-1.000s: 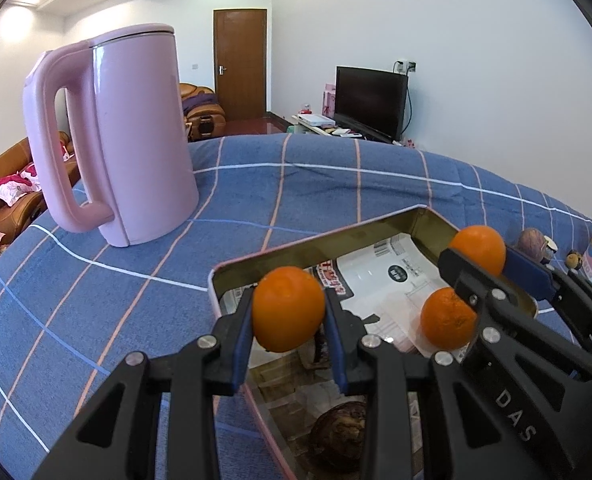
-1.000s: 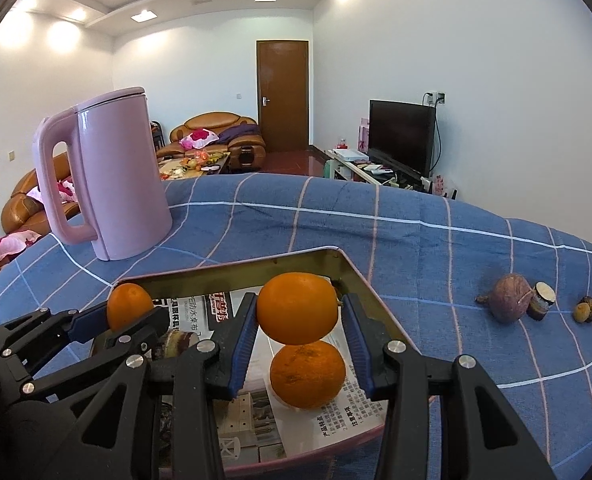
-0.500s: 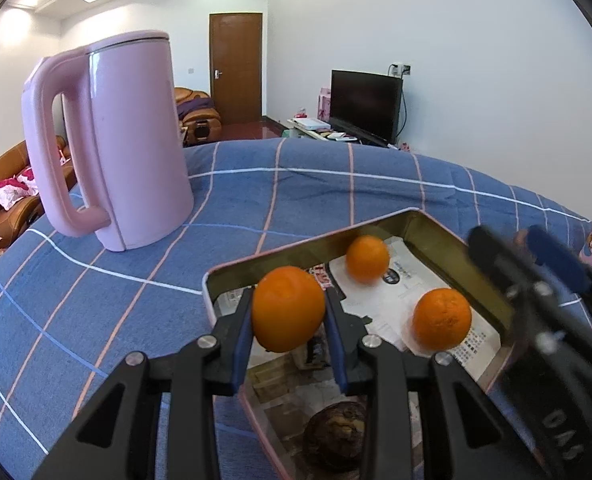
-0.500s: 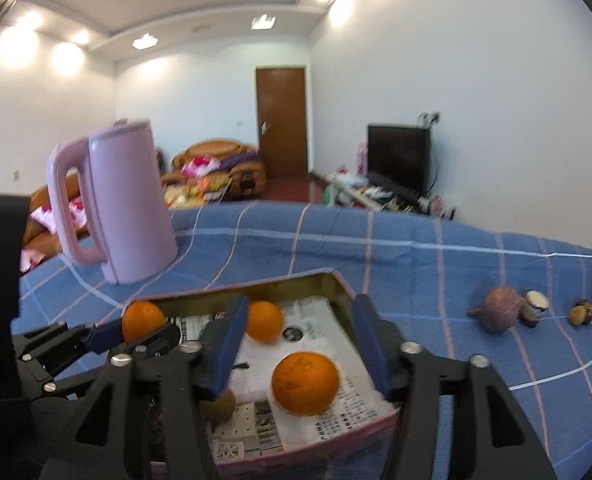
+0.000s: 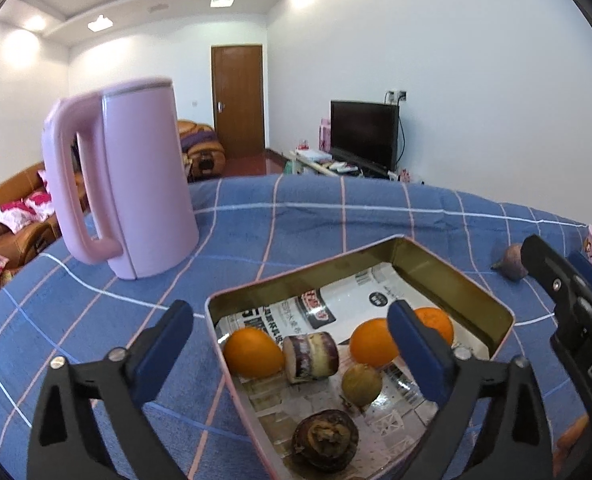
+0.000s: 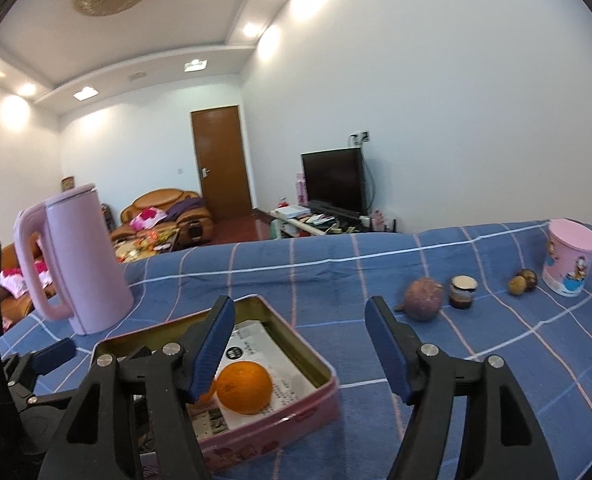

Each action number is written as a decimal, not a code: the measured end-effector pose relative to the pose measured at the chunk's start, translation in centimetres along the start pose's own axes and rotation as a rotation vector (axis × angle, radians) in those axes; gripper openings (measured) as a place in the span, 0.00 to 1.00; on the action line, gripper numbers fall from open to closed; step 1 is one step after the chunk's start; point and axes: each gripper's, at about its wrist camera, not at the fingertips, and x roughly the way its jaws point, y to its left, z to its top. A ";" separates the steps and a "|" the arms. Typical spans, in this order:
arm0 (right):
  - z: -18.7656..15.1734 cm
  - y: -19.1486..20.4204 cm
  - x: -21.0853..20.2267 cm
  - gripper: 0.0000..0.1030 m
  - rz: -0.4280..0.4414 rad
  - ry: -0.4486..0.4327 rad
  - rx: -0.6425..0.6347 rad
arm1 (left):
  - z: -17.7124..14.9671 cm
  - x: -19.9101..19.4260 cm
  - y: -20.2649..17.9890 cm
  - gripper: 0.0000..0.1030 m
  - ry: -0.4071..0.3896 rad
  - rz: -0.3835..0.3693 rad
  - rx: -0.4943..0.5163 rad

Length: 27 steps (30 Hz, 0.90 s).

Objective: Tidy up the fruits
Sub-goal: 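Withdraw both open tools from the tin box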

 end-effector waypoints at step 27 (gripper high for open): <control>-0.5 -5.1 -2.9 0.67 -0.141 0.002 0.097 | -1.1 -2.9 -2.9 1.00 -0.061 -0.010 0.086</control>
